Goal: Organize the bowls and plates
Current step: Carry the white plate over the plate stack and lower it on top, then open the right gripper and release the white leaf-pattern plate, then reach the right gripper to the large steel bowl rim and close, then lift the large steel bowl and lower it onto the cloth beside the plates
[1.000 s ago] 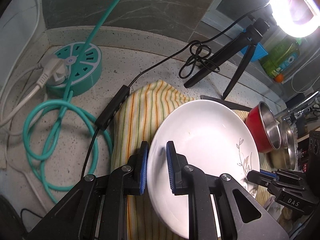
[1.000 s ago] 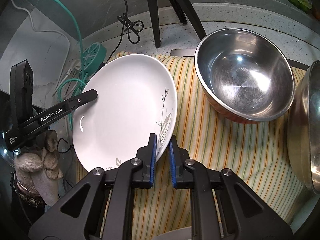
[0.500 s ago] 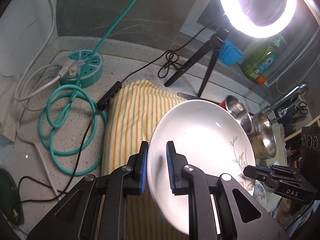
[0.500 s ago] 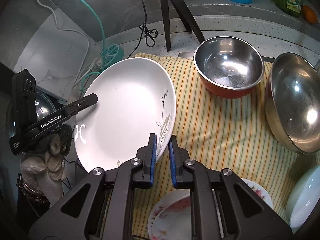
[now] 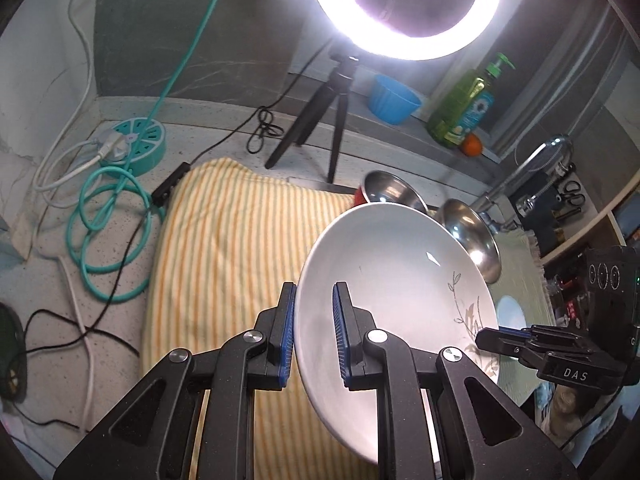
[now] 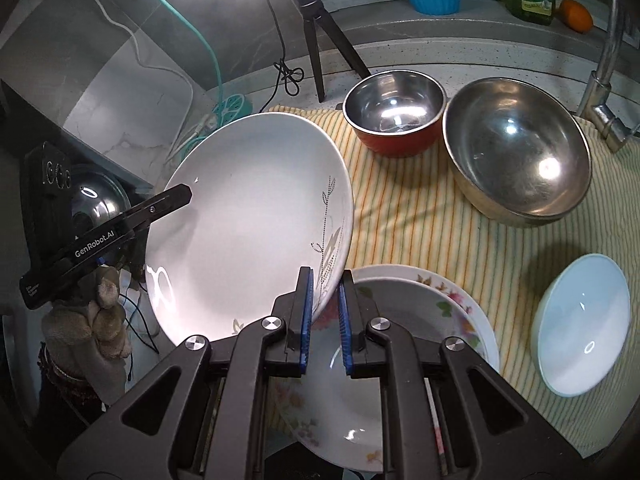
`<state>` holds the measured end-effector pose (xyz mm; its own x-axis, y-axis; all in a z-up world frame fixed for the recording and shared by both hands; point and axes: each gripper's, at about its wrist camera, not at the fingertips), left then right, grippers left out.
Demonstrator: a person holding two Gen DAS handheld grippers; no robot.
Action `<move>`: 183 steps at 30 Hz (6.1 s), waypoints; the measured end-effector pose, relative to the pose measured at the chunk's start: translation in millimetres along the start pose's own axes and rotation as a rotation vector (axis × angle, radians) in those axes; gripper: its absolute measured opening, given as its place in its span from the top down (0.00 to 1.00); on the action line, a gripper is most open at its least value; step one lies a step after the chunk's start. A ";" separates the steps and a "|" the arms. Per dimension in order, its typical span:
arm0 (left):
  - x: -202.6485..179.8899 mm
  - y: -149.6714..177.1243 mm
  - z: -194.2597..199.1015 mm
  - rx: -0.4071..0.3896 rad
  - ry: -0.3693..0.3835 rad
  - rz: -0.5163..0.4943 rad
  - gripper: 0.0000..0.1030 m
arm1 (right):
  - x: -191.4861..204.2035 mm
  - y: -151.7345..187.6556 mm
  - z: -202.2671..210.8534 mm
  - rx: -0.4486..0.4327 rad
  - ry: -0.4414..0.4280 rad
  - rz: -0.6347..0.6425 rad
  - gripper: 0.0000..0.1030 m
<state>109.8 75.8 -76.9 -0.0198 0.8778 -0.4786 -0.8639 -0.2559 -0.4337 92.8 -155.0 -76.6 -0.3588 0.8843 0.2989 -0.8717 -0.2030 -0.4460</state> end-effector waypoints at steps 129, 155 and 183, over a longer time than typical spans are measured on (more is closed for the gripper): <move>-140.5 27.5 -115.6 0.110 0.039 0.093 0.60 | -232.2 3.4 53.4 -0.074 0.042 -0.160 0.52; -145.4 7.2 -168.3 0.185 0.060 0.129 0.75 | -251.7 -29.5 -2.9 0.010 -0.009 -0.177 0.86; -133.3 15.6 -97.4 0.093 0.096 0.076 0.76 | -176.8 -23.2 42.7 -0.079 0.021 -0.101 0.86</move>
<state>147.9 -84.6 -94.3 -0.0428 0.8133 -0.5803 -0.9046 -0.2780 -0.3230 162.2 -324.6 -83.2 -0.2630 0.9071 0.3285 -0.8736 -0.0794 -0.4802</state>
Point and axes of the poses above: each gripper's, at about its wrist camera, not at the fingertips, and z roughly against the way its jaws point, x to its left, y to its underside, and after that the axes turned 13 degrees about z, right-handed
